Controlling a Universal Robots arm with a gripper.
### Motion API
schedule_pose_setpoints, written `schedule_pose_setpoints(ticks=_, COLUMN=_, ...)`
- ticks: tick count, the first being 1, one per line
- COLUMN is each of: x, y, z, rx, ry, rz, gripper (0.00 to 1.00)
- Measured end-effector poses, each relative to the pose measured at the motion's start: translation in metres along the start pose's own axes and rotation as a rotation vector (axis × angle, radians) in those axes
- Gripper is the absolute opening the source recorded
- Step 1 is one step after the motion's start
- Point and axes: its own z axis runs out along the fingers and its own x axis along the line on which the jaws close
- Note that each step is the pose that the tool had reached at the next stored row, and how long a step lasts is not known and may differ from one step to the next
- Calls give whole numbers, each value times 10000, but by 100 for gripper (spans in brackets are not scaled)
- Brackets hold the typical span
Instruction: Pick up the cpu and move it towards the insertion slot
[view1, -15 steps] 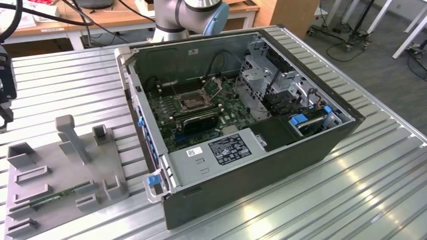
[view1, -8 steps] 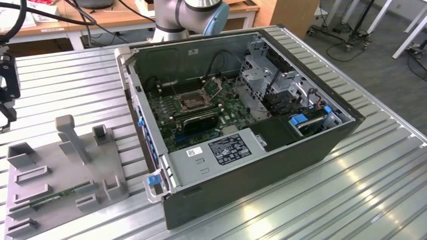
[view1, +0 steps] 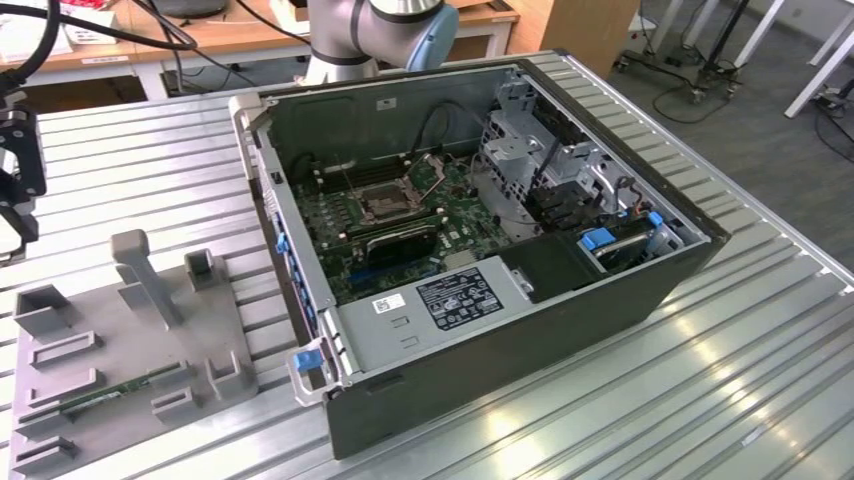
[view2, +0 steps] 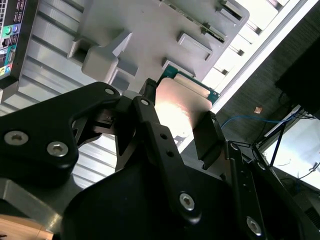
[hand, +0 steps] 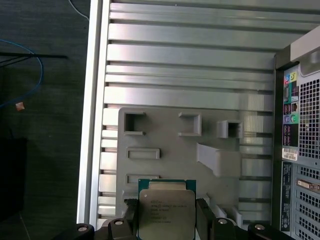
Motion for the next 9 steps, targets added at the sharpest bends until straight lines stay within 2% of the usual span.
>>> schedule_pose_setpoints(ticks=9, x=-1, y=1, z=-17, rx=0, ry=-1, rz=0, gripper=55)
